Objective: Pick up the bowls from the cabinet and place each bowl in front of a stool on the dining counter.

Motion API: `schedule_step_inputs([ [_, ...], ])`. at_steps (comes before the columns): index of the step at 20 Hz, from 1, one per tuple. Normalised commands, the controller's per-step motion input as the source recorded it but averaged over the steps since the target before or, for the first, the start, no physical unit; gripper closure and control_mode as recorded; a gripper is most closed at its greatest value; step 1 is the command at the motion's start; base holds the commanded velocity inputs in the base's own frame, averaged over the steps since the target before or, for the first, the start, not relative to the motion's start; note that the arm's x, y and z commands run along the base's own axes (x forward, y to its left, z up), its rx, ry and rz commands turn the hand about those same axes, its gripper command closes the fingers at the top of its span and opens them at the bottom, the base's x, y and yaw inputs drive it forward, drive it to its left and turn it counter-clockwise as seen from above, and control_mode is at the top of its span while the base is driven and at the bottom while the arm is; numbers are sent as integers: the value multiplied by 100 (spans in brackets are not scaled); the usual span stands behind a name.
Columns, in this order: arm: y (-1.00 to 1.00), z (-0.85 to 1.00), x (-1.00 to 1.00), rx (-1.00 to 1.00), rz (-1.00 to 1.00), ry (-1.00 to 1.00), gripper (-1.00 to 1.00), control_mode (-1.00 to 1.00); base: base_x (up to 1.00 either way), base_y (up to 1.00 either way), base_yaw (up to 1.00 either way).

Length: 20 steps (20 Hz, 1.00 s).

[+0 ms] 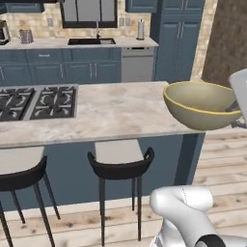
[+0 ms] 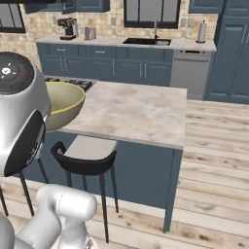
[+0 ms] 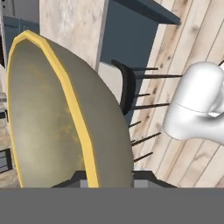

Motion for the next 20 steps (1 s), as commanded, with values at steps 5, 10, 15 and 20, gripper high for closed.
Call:
schedule_step_inputs([
  [5, 0, 0, 0, 0, 0, 0, 100, 100, 52, -11, -18],
  [10, 0, 0, 0, 0, 0, 0, 100, 100, 46, 18, -25],
  [15, 0, 0, 0, 0, 0, 0, 100, 100, 36, 40, -24],
  [20, 59, -26, 57, -4, 0, 3, 100, -100, 24, 31, -5],
])
